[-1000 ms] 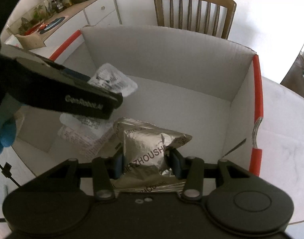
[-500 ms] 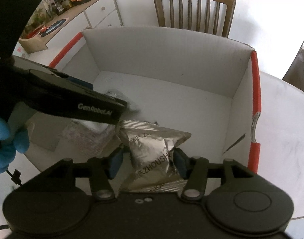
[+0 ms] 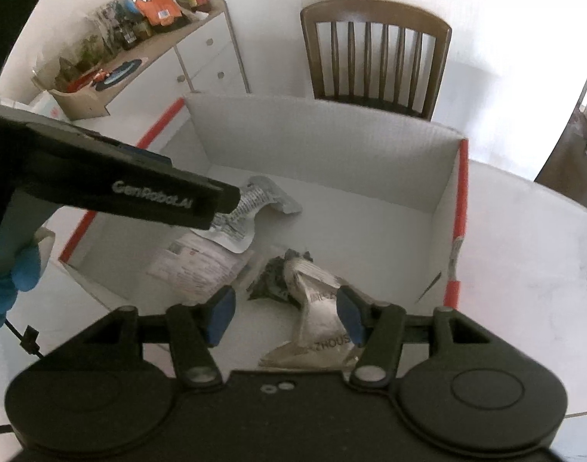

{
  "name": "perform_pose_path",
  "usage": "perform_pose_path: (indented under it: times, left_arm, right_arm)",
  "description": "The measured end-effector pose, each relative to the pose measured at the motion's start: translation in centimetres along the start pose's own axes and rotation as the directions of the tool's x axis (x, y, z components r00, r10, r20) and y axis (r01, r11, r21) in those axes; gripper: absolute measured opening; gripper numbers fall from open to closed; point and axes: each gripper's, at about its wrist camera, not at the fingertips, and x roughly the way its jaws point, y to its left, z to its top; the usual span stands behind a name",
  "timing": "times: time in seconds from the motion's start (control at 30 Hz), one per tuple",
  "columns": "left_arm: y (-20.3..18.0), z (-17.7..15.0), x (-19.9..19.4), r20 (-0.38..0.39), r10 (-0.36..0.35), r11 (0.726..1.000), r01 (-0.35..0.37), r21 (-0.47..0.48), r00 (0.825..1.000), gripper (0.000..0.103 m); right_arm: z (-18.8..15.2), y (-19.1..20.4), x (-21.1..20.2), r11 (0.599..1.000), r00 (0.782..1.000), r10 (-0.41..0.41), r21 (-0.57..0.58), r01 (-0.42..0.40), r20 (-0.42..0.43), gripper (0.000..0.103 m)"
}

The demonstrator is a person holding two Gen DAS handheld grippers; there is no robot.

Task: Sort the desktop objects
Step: 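Lower both packets into the red box and open both tools, then withdraw both open tools from the box back over the table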

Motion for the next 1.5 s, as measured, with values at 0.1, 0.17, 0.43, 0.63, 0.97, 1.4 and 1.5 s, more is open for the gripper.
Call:
perform_pose_path:
  times: [0.1,0.17,0.43,0.63,0.97,1.4,1.5]
  left_arm:
    - [-0.1,-0.4,-1.8,0.014,-0.005,1.0,0.005,0.001,1.0,0.068]
    - [-0.2,-0.6,-2.8,0.019,-0.009,1.0,0.009,0.001,1.0,0.068]
    - [-0.7,-2.3,-7.4,0.066,-0.012,1.0,0.011,0.006,0.998,0.068]
    - [-0.9,-4.1,-10.4,0.088,-0.046,0.999,0.045,0.014,0.995,0.068]
    - [-0.4,-7.9,-14.5,0.119,-0.083,0.996,0.081,0.023,0.989,0.068]
    - [-0.1,-13.4,-18.9,0.164,-0.122,0.993,0.118,0.032,0.979,0.072]
    - [-0.5,-15.0,-19.6,0.17,-0.133,0.991,0.128,0.041,0.976,0.072]
  right_arm:
    - [0.2,0.3,-1.0,1.0,1.0,0.0,-0.004,0.0,0.017,0.058]
    - [0.1,0.4,-1.8,1.0,1.0,0.001,-0.009,0.0,0.028,0.058]
    - [-0.6,1.1,-4.8,1.0,0.998,-0.008,-0.03,0.01,0.06,0.059]
    - [-1.4,1.6,-7.0,0.999,0.996,-0.003,-0.037,0.006,0.088,0.059]
    - [-3.7,3.6,-10.7,0.999,0.991,-0.016,-0.039,0.021,0.131,0.06]
    - [-7.8,6.5,-13.4,1.0,0.987,-0.027,-0.011,0.029,0.156,0.062]
    - [-8.9,7.2,-14.0,0.999,0.986,-0.037,-0.006,0.038,0.16,0.062]
